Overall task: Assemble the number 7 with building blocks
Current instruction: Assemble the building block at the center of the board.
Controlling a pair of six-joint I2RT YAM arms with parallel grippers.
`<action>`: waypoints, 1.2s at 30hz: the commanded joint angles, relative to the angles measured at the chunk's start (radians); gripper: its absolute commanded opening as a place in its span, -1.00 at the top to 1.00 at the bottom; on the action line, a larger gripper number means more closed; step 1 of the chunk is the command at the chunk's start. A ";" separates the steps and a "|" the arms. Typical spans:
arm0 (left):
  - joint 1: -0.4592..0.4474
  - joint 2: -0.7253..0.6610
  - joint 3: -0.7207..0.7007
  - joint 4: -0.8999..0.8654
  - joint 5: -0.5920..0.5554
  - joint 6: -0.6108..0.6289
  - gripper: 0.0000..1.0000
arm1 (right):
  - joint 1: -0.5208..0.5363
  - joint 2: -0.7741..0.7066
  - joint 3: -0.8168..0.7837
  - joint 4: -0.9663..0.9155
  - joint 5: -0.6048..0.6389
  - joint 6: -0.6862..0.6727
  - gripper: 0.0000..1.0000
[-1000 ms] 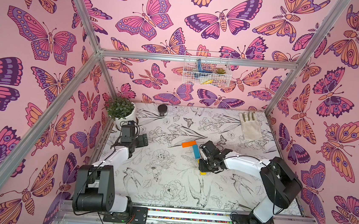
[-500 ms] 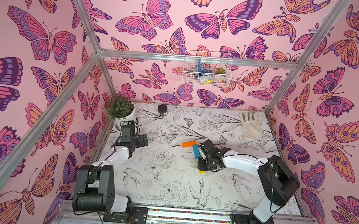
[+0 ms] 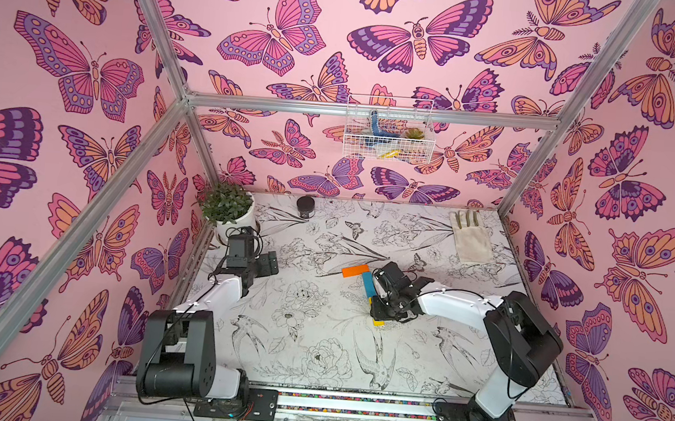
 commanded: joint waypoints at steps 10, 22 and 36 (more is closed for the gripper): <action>-0.004 0.012 0.007 0.003 -0.005 0.009 -0.88 | -0.005 0.027 0.005 0.019 -0.033 0.030 0.27; -0.005 0.010 0.005 0.003 -0.007 0.008 -0.88 | -0.006 -0.007 0.000 -0.008 -0.008 0.028 -0.13; -0.005 0.008 0.007 0.001 0.000 0.009 -0.88 | -0.034 -0.139 0.094 -0.075 0.088 -0.099 -0.15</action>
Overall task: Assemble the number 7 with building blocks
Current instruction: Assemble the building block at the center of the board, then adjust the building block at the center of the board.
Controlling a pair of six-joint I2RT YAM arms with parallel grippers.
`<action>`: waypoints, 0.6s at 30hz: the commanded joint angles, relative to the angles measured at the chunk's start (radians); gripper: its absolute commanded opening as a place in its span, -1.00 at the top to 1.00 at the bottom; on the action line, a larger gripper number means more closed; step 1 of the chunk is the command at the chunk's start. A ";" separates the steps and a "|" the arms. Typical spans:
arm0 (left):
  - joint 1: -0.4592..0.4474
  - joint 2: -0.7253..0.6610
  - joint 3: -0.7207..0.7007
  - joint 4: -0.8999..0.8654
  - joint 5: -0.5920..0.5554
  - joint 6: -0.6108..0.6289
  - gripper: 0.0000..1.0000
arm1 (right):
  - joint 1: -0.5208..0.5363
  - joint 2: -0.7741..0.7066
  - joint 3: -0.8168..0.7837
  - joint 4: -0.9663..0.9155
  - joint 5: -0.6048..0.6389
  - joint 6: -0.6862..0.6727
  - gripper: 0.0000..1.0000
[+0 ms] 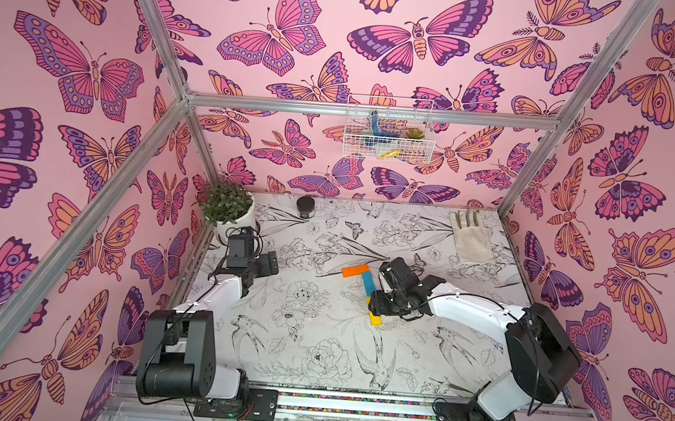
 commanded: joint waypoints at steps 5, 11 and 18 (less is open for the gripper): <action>-0.004 0.004 0.004 0.002 -0.004 0.007 -0.88 | -0.023 0.159 0.389 -0.189 0.029 -0.275 0.38; -0.004 0.004 -0.001 0.002 -0.010 0.008 -0.88 | 0.000 0.373 0.575 -0.237 -0.062 -0.292 1.00; -0.004 0.010 0.004 0.001 -0.008 0.012 -0.88 | 0.027 0.456 0.565 -0.181 -0.122 -0.249 1.00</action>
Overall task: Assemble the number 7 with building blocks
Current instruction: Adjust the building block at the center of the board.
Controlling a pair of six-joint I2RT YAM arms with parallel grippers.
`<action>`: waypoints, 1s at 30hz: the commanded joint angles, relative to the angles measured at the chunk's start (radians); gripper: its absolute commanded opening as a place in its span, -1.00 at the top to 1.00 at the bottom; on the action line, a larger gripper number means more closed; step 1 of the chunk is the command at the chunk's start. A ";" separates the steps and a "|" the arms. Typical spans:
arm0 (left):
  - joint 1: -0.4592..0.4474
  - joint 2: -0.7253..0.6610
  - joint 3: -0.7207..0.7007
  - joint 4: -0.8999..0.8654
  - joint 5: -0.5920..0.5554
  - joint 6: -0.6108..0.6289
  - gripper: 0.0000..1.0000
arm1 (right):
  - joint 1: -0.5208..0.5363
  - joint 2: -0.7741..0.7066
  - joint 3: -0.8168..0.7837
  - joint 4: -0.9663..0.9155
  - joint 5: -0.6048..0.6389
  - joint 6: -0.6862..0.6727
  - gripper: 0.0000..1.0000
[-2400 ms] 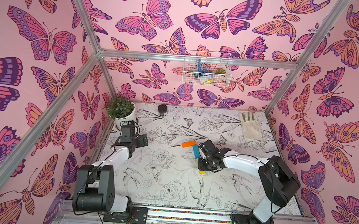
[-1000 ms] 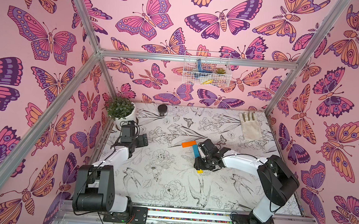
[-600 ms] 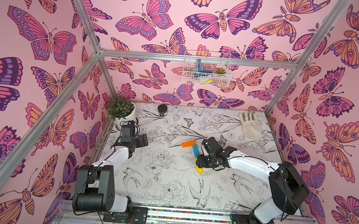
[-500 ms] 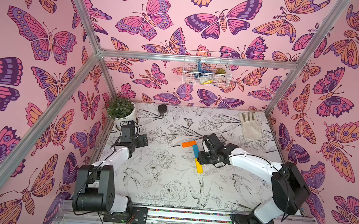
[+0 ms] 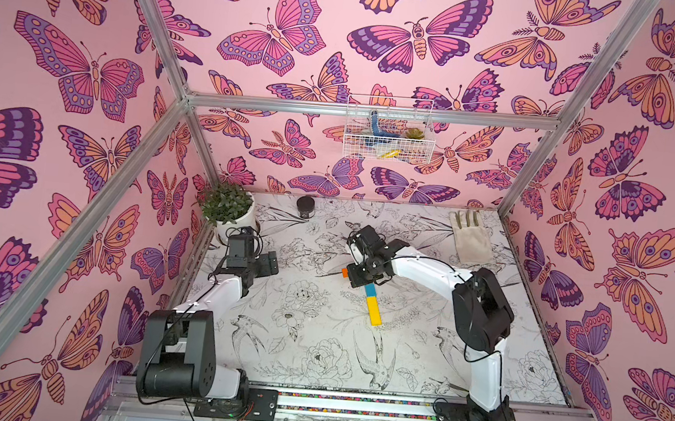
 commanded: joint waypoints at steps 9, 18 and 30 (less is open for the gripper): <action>-0.004 0.011 0.004 0.002 -0.009 0.011 -0.88 | 0.022 0.067 0.035 0.015 -0.039 0.013 1.00; -0.004 0.013 0.004 0.002 -0.008 0.011 -0.88 | 0.020 0.167 0.116 0.010 0.030 0.008 1.00; -0.004 0.012 0.003 0.001 -0.009 0.011 -0.88 | -0.002 0.198 0.182 -0.011 0.091 0.006 1.00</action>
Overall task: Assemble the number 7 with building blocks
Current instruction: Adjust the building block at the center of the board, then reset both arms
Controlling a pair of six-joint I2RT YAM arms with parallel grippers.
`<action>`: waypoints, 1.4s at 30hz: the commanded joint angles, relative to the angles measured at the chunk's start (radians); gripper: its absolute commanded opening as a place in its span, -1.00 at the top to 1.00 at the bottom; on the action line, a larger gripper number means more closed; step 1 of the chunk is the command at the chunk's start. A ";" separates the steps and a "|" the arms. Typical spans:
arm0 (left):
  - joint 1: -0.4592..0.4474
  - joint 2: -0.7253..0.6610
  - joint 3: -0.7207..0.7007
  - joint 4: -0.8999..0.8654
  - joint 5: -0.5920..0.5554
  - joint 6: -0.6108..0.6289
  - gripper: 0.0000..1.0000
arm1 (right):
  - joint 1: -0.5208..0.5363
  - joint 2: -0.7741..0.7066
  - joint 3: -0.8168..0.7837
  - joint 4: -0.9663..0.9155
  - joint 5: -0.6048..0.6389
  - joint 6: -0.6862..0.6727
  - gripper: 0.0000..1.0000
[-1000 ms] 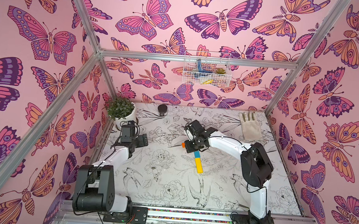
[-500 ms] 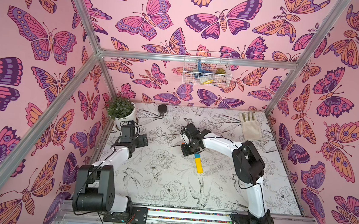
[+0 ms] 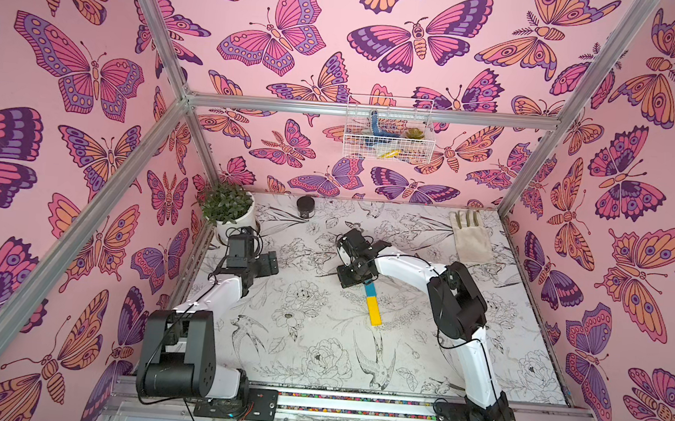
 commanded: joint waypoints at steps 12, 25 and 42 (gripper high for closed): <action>-0.004 0.012 0.004 0.001 -0.009 0.012 -0.88 | -0.027 0.028 0.039 -0.013 0.014 0.011 1.00; -0.004 0.016 0.007 0.002 -0.007 0.014 -0.88 | -0.025 -0.013 0.009 0.007 -0.020 0.031 1.00; -0.003 -0.018 -0.026 0.023 -0.095 -0.023 -1.00 | -0.405 -0.857 -0.660 0.323 -0.207 0.044 -0.98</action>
